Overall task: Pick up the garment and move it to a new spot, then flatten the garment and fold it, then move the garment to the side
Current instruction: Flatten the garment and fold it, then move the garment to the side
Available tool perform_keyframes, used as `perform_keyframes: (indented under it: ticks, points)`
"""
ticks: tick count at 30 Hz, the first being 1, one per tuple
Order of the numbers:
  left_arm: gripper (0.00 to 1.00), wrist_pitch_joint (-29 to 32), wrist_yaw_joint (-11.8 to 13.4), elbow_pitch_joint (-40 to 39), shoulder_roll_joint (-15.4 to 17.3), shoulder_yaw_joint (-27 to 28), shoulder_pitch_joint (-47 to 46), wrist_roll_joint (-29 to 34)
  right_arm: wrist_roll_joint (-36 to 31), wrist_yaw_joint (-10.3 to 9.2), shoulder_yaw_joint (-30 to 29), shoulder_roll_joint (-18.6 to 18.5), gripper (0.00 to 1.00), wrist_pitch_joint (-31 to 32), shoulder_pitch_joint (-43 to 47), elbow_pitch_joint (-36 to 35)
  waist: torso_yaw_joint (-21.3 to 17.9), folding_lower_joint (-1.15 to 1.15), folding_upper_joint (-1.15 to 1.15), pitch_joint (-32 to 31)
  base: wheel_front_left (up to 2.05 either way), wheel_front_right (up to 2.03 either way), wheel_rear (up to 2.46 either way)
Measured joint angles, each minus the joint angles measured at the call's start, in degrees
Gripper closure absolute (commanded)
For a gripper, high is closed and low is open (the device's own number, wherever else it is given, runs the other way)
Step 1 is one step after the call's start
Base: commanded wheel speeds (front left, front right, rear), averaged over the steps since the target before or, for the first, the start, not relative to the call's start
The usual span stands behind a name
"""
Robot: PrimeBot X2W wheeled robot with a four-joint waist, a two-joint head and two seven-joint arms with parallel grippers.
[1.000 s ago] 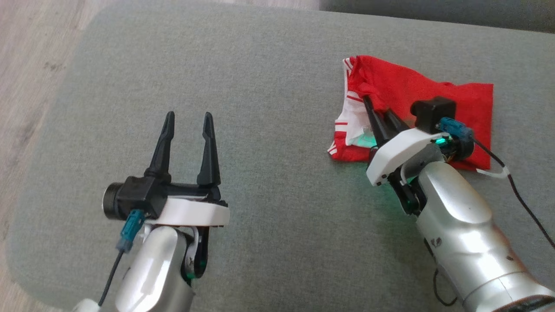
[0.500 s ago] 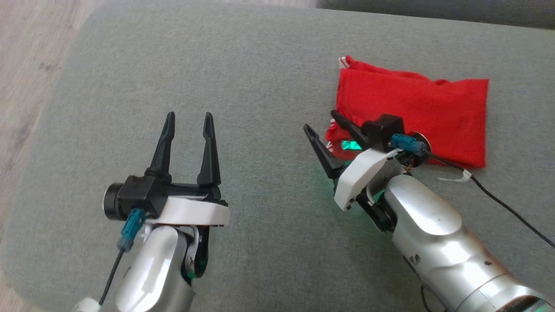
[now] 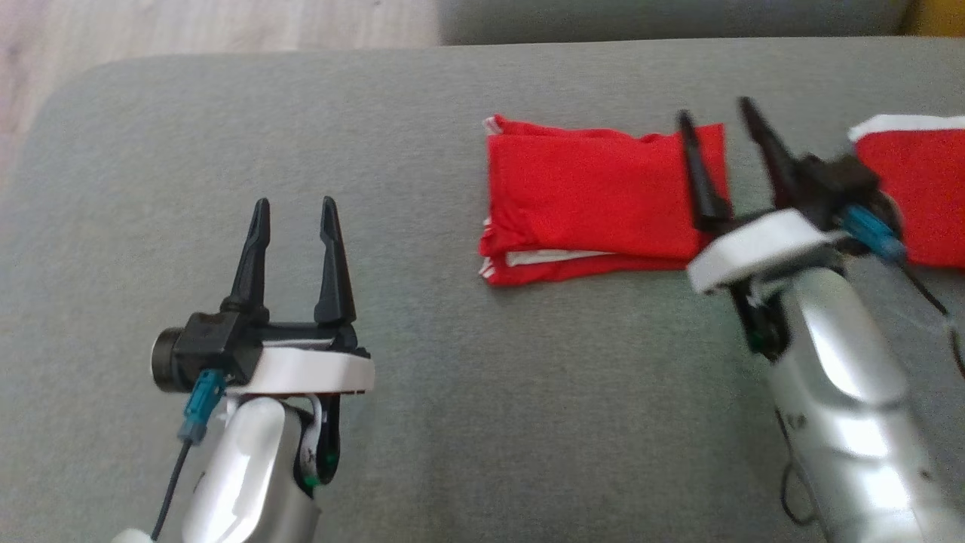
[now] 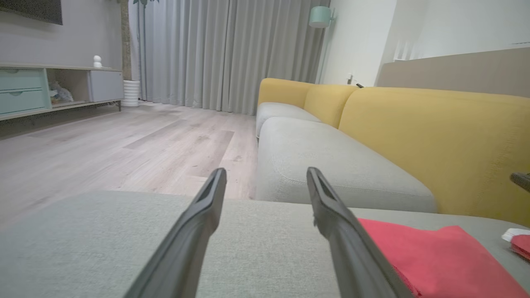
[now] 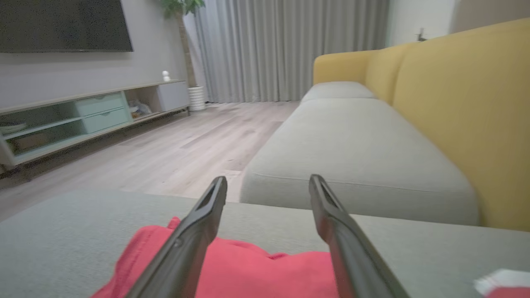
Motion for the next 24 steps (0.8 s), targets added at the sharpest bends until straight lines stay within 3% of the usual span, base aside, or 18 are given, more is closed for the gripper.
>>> perform_keyframes:
  ticks: [2, 12, 24]
  points:
    - [0.00, 0.00, -0.10, -0.07, 0.00, 0.30, 0.30, 0.16, -2.41, 0.00, -3.92, 0.07, 0.00, -0.01, 4.41, -4.66, -1.31, 0.00, 0.00, -0.25, 0.00, 0.00, 0.00]
    - [0.00, 0.00, -0.11, -0.41, 0.00, 1.48, 1.18, 0.41, -6.99, 0.00, -10.38, 0.94, 0.00, -0.01, 19.25, -18.02, -4.76, 0.00, 0.00, -0.14, 0.00, 0.00, 0.00]
    - [0.00, -0.01, -0.33, -0.04, 0.01, 1.21, 2.01, 0.41, -6.36, 0.00, -10.63, 1.57, 0.00, -0.01, 21.15, -19.67, -4.59, 0.00, 0.00, 1.79, 0.00, 0.00, 0.00]
